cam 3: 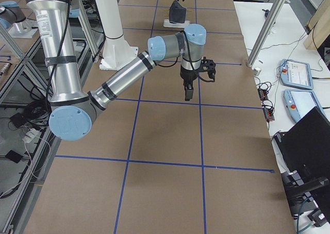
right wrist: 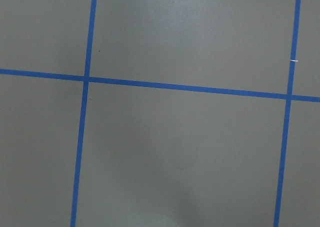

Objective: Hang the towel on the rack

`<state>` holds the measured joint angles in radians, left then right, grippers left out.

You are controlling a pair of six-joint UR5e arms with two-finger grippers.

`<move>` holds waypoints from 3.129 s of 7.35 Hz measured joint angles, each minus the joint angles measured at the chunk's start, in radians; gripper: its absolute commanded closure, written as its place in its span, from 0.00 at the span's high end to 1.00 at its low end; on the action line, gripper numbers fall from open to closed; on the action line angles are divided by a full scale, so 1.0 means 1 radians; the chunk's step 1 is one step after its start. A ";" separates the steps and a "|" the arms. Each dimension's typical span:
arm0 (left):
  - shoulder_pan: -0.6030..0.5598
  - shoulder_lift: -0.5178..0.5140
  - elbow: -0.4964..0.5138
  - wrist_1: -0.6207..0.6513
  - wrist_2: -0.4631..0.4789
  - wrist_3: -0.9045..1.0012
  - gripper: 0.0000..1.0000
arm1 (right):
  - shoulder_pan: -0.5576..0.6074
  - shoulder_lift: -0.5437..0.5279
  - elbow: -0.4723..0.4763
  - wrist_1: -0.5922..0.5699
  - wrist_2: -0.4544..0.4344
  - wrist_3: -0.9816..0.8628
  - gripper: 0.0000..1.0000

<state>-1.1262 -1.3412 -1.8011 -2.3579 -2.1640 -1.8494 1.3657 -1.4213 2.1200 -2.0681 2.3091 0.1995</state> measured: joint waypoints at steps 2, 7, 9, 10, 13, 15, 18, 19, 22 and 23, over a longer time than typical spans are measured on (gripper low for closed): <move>0.001 -0.014 0.037 -0.031 0.024 0.131 0.98 | 0.000 -0.008 0.000 0.001 -0.009 0.001 1.00; -0.212 -0.163 0.045 0.407 0.019 1.123 0.98 | 0.027 -0.060 -0.081 0.004 -0.012 -0.017 1.00; -0.283 -0.178 0.053 0.496 0.021 1.505 0.98 | 0.070 -0.092 -0.128 0.018 -0.006 -0.069 1.00; -0.298 -0.175 0.070 0.503 0.024 1.594 0.98 | 0.091 -0.102 -0.156 0.034 0.004 -0.095 1.00; -0.320 -0.180 0.141 0.502 0.025 1.647 0.98 | 0.170 -0.115 -0.364 0.228 0.078 -0.190 1.00; -0.322 -0.192 0.170 0.506 0.022 1.637 0.98 | 0.199 -0.134 -0.459 0.353 0.087 -0.227 1.00; -0.363 -0.198 0.166 0.547 -0.149 1.598 0.98 | 0.212 -0.154 -0.469 0.390 0.062 -0.224 1.00; -0.397 -0.199 0.154 0.577 -0.199 1.597 0.98 | 0.212 -0.156 -0.468 0.391 0.057 -0.223 1.00; -0.433 -0.196 0.140 0.627 -0.229 1.599 0.98 | 0.213 -0.154 -0.456 0.391 0.058 -0.208 1.00; -0.435 -0.191 0.142 0.629 -0.228 1.599 0.98 | 0.213 -0.153 -0.447 0.391 0.059 -0.196 1.00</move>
<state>-1.5608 -1.5325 -1.6594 -1.7284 -2.3923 -0.2503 1.5784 -1.5747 1.6735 -1.6766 2.3684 0.0038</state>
